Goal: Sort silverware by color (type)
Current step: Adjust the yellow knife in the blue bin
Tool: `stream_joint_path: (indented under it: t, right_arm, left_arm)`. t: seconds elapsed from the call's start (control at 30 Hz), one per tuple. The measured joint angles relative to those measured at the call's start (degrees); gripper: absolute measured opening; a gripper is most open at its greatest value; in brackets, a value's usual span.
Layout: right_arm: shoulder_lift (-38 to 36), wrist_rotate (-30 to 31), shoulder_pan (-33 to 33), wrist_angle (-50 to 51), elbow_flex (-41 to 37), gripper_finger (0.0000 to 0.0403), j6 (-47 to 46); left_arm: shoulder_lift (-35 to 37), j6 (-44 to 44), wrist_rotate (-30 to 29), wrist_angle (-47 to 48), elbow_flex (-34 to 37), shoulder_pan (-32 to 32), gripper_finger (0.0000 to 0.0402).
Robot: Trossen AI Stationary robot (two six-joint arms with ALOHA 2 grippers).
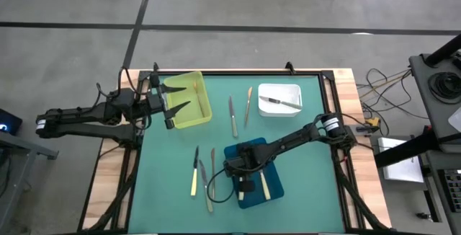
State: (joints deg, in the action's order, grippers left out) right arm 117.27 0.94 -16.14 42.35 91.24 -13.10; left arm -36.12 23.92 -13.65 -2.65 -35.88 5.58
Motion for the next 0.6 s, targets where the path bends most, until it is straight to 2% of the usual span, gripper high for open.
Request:
stream_joint_path:
  t: [0.43,0.6]
  right_arm:
    - [0.0,-1.4,-0.1,3.1,-0.4,0.0009,0.6]
    - [0.0,0.5,-0.1,3.5,0.3,0.0009,0.6]
  left_arm:
    - [0.0,0.0,0.0,0.1,0.0,0.0,0.0200]
    - [0.0,0.0,0.0,0.0,0.0,0.0,0.0200]
